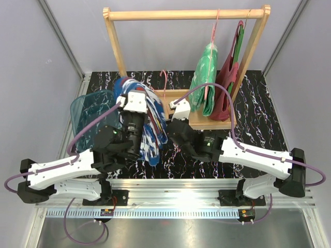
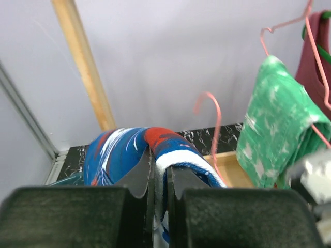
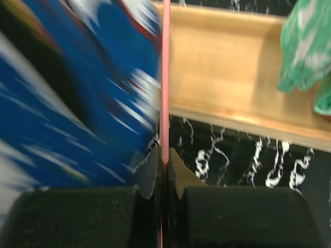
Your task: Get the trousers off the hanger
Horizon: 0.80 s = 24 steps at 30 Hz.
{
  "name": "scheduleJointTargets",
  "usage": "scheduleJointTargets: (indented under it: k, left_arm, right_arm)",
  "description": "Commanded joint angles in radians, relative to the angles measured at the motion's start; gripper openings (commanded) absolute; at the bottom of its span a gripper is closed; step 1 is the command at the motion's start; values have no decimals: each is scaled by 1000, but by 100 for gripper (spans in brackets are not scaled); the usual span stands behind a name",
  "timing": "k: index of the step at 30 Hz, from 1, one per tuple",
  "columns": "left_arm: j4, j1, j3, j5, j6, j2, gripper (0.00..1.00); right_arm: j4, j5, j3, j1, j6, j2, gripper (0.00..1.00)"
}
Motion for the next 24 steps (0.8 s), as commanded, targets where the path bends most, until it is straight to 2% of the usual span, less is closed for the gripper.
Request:
scheduleJointTargets:
  k: [1,6,10,14,21,22,24]
  left_arm:
    - [256,4,107,6,102,-53,0]
    - [277,18,113,0,148,-97,0]
    - [281,68,99,-22,183,-122,0]
    - [180,191,96,-65,161,-140,0]
    - [120,295,51,-169,173,-203,0]
    - [98,323,39,-186,159,-209,0]
    - [-44,433,41,-189,46,-211,0]
  right_arm:
    - [-10,-14,-71,-10,85,-36,0]
    - [21,-35,-196,-12,119,-83,0]
    - [15,-23,-234,-15,138,-114,0]
    - [-21,6,-242,-15,135,-173,0]
    - [-44,52,-265,-15,92,-299,0]
    - [-47,64,-262,-15,81,-309,0]
    - [-47,69,-256,-15,66,-341,0]
